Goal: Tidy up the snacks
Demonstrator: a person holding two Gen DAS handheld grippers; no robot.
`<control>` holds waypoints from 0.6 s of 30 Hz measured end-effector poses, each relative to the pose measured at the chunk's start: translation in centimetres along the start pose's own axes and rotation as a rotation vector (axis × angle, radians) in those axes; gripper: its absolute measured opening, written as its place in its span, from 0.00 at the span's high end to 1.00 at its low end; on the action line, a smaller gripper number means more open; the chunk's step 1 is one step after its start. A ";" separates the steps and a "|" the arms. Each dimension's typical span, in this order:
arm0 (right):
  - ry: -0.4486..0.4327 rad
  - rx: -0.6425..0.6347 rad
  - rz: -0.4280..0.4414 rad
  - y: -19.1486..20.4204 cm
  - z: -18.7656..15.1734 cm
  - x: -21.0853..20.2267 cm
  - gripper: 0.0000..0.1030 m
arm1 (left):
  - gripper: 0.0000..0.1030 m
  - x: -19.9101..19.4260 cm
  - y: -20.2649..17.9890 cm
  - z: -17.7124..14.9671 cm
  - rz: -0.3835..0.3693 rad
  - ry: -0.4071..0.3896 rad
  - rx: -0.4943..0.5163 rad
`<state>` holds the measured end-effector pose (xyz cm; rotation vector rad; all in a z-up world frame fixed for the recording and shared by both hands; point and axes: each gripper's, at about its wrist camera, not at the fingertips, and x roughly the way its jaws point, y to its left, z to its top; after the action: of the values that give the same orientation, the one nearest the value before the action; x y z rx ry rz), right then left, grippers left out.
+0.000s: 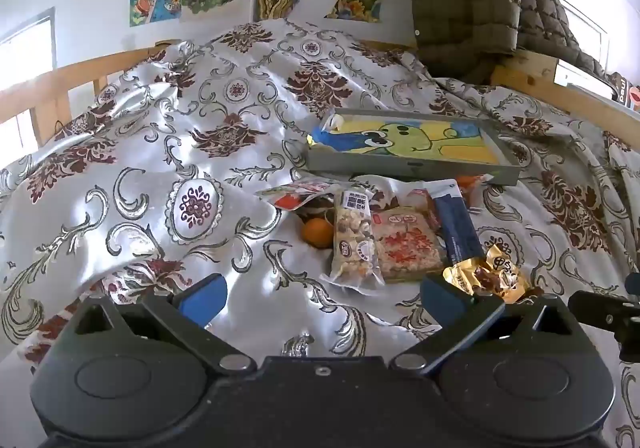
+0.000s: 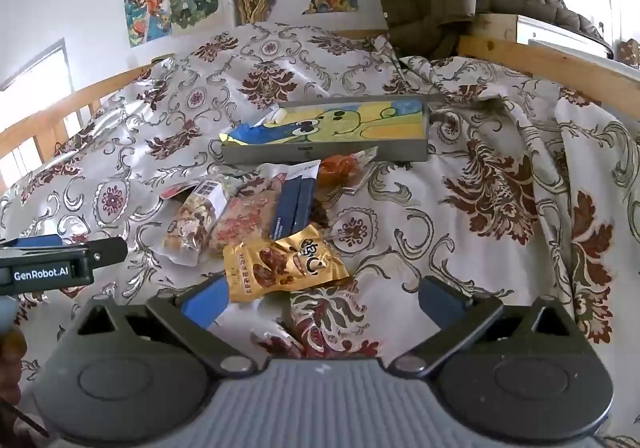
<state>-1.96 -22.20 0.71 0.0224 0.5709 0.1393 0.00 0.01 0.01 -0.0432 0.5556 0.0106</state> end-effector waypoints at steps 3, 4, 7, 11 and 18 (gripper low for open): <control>-0.001 0.002 0.002 0.0 0.0 0.0 0.00 | 0.01 0.0 0.0 0.0 0.000 -0.003 0.000; -0.001 0.003 0.003 0.0 0.0 0.0 0.00 | 0.01 0.0 0.0 0.0 -0.001 -0.001 -0.001; -0.002 0.005 0.006 0.0 0.0 0.0 0.00 | 0.01 0.1 0.1 -0.1 -0.001 0.006 -0.004; 0.006 0.005 0.012 -0.1 0.0 -0.1 0.00 | 0.01 0.2 0.2 0.0 -0.001 0.011 -0.006; 0.013 0.007 0.016 -0.1 -0.1 0.3 0.00 | 0.01 0.2 0.4 -0.1 0.002 0.016 -0.010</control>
<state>-1.77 -22.24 0.48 0.0332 0.5846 0.1527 0.16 0.39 -0.18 -0.0520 0.5714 0.0151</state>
